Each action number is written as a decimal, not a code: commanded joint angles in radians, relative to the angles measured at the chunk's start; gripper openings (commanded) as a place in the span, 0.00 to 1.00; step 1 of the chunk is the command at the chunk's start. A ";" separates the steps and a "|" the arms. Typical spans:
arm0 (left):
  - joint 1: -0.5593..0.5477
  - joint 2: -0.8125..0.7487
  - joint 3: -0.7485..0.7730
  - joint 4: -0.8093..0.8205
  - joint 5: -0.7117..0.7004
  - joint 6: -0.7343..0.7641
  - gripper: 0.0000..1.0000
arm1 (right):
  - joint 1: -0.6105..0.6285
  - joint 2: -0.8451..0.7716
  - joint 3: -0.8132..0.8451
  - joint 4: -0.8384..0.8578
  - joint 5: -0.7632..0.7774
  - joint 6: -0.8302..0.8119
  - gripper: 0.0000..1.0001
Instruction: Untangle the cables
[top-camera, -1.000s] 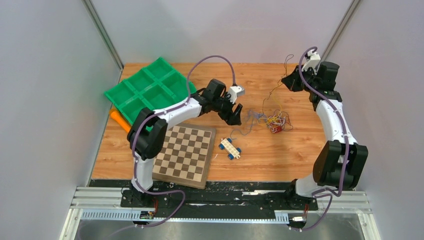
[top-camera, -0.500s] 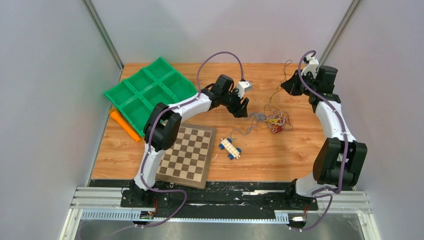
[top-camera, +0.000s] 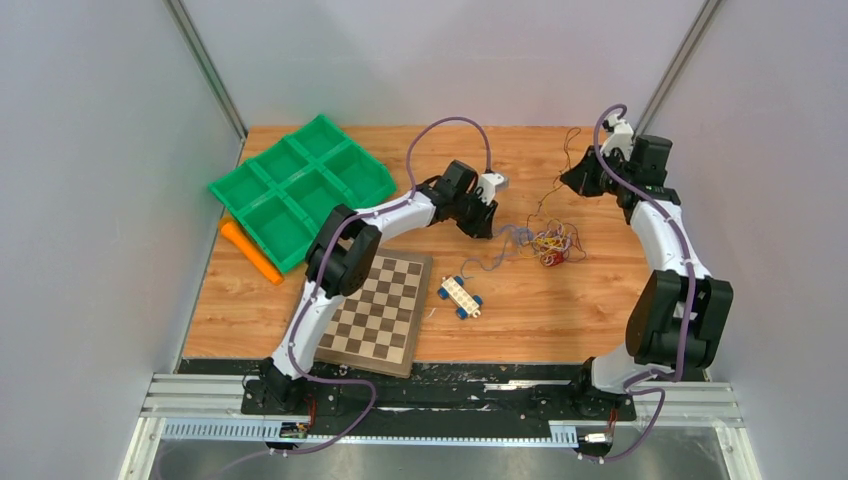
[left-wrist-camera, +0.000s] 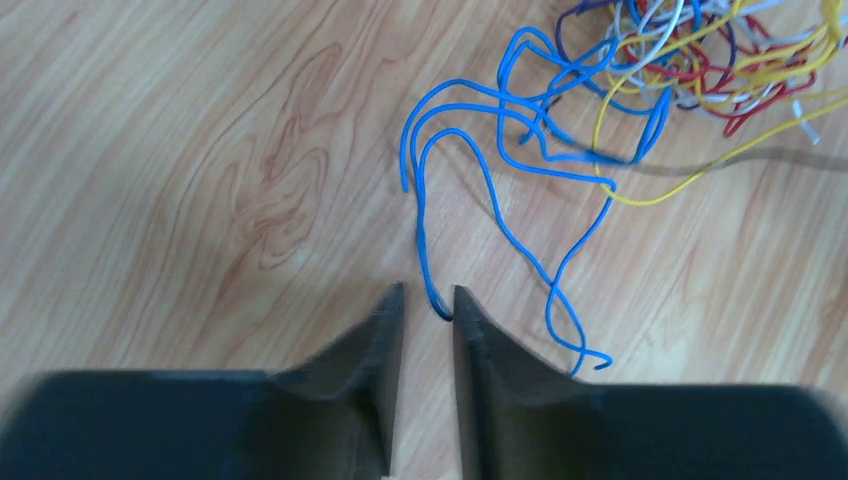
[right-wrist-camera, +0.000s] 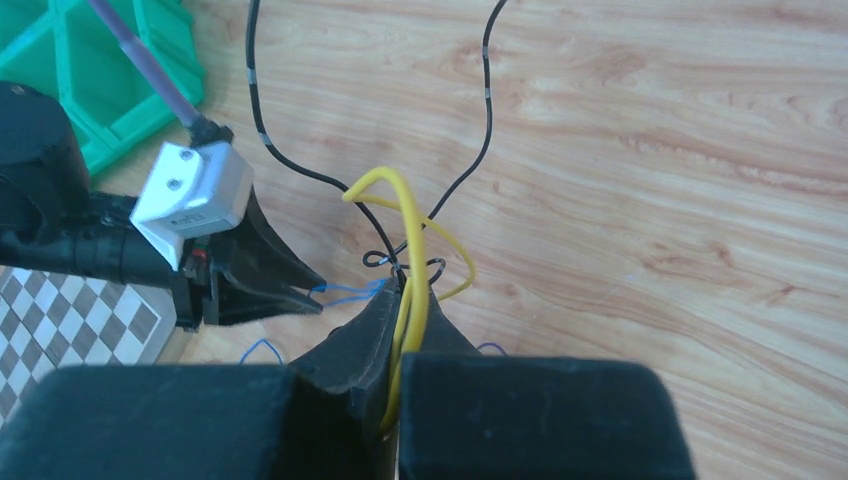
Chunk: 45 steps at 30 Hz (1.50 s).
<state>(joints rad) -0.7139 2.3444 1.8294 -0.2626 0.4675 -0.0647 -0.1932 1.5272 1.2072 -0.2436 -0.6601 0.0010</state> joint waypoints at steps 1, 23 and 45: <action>-0.012 -0.015 0.109 -0.029 0.023 0.031 0.18 | 0.000 0.047 0.013 -0.131 -0.021 -0.100 0.00; 0.217 -0.590 0.479 -0.288 0.032 0.071 0.00 | 0.227 0.471 0.058 -0.432 0.295 -0.375 0.00; 0.863 -0.448 0.186 -0.029 0.048 0.100 0.00 | 0.245 0.381 0.090 -0.497 0.156 -0.361 0.00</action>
<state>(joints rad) 0.1165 1.8317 1.9408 -0.3870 0.5068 0.0074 0.0498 1.9339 1.2839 -0.7235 -0.4816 -0.3431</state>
